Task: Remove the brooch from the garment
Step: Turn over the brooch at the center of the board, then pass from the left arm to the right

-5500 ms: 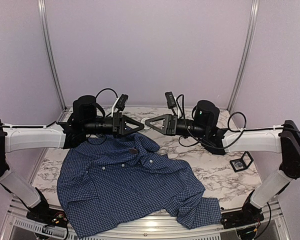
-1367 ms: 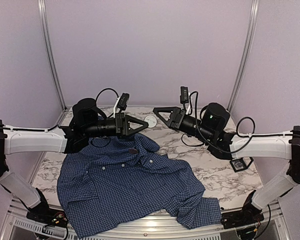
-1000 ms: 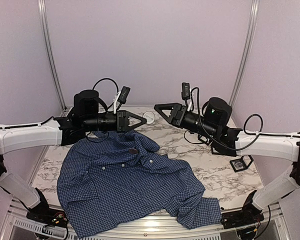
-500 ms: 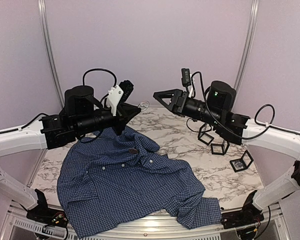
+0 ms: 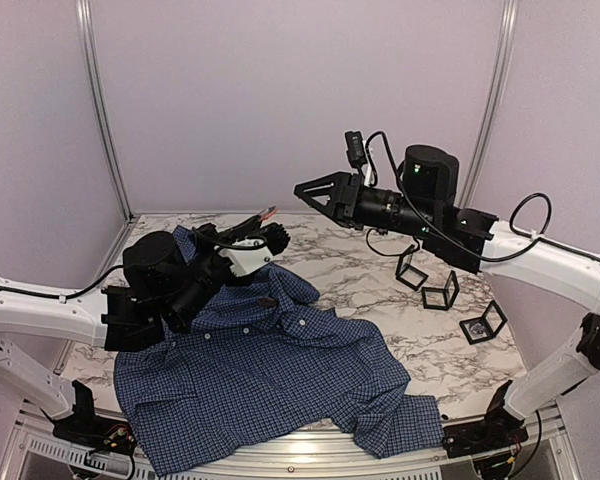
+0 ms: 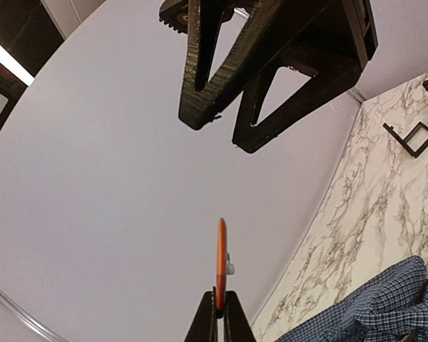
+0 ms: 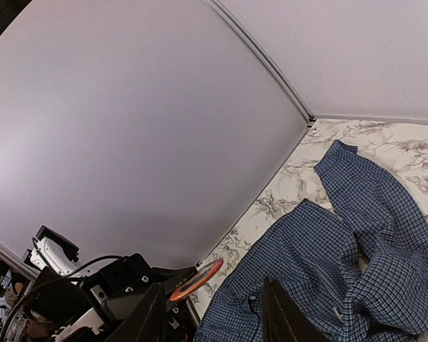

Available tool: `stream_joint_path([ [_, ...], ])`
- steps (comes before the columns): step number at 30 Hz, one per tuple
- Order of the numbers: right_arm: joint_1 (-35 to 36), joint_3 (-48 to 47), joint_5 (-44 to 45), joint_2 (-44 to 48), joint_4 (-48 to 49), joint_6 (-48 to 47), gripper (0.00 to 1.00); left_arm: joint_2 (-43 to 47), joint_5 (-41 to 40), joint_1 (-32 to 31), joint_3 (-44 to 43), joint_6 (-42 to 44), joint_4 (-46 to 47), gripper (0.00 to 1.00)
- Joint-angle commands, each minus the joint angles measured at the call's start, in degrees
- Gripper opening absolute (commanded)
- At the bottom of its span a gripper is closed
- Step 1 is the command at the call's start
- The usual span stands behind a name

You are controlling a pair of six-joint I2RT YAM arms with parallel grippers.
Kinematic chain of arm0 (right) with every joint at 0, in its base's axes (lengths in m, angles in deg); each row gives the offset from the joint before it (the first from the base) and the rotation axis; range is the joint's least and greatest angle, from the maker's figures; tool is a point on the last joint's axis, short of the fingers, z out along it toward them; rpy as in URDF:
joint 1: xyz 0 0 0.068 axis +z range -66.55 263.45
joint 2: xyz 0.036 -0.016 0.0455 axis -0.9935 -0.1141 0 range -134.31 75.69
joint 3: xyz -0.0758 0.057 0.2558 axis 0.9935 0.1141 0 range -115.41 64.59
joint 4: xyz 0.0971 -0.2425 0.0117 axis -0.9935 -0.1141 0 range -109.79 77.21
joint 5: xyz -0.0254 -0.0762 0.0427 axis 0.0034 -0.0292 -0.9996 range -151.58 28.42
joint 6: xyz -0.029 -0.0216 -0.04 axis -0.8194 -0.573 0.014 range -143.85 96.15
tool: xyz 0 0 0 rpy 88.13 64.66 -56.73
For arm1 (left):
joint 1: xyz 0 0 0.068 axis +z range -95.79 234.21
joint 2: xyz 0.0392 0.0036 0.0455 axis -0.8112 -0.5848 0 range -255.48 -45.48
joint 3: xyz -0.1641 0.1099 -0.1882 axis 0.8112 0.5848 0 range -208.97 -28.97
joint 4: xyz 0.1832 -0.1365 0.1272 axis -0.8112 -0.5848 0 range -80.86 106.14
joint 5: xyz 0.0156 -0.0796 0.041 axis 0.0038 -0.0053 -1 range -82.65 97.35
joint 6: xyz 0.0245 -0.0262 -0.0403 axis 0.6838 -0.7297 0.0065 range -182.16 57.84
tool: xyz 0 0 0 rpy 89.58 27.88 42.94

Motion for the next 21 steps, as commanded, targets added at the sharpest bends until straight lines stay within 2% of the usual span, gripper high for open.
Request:
stream_joint_path([
  [1, 1.34, -4.19, -0.69, -2.05, -4.65, 0.01, 0.43, -3.43, -7.92, -1.96, 2.99, 22.76, 21.58, 0.0],
  [5, 1.57, -4.86, -1.57, -3.08, -4.83, 1.0, 0.4, -7.53, -8.45, -2.74, 5.29, 34.34, 34.24, 0.0],
  [10, 1.84, -5.3, -4.13, -4.55, -4.13, 2.44, 0.37, -11.31, -7.7, -3.02, 5.79, 40.74, 42.36, 0.0],
  [21, 2.57, -5.44, -7.18, -5.39, -3.49, 3.72, 0.31, -13.13, -6.9, -3.02, 5.78, 42.4, 42.03, 0.0],
])
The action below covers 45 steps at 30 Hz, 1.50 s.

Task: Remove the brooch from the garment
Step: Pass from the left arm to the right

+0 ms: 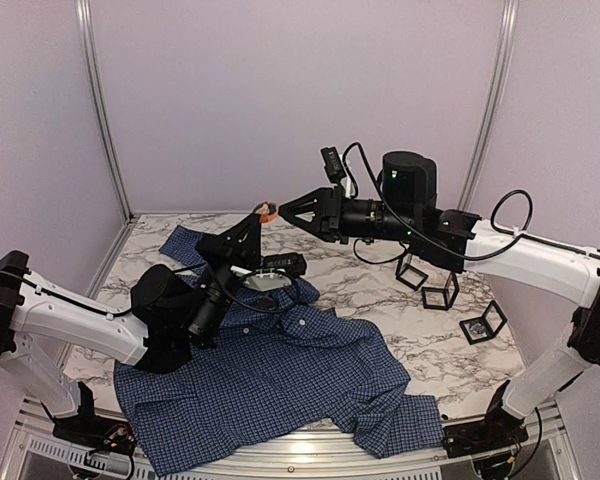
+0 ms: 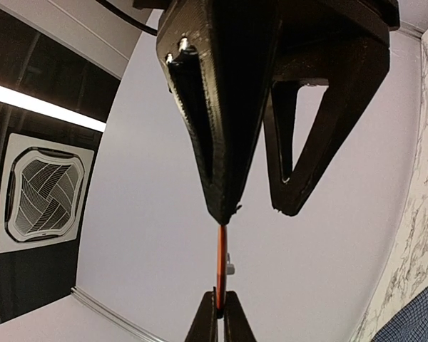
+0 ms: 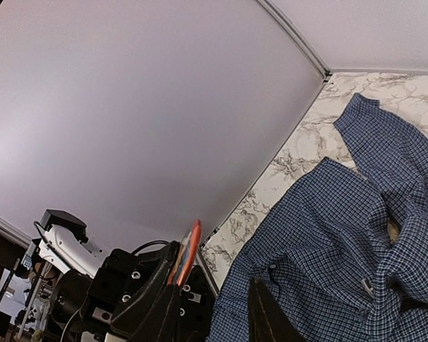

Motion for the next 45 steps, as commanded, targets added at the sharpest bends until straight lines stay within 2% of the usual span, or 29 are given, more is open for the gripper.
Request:
stream_joint_path([
  [1, 0.91, -2.75, -1.46, -0.53, -0.44, 0.74, 0.31, -0.93, -0.36, -0.42, 0.26, 1.29, 2.37, 0.0],
  [11, 1.16, -2.6, -1.25, -0.38, 0.22, 1.2, 0.29, -1.24, -0.29, -0.42, 0.64, 0.15, 1.43, 0.0],
  [26, 1.39, -3.37, -2.82, -2.55, 1.71, 3.2, 0.19, -1.73, 0.08, -0.42, 0.73, 0.65, 2.15, 0.0],
  [35, 1.4, -3.1, -2.61, -2.36, 2.13, 3.67, 0.07, -1.73, 0.08, -0.42, 1.01, 0.83, 2.48, 0.0],
  [38, 1.39, -2.96, -2.68, -2.37, 2.21, 3.78, 0.0, -1.65, 0.08, -0.42, 0.91, 0.56, 2.89, 0.07],
  [45, 1.35, -2.37, -1.33, -1.69, 2.42, 3.78, 0.0, -1.05, -0.63, -0.42, 0.78, -0.68, 3.55, 0.35],
])
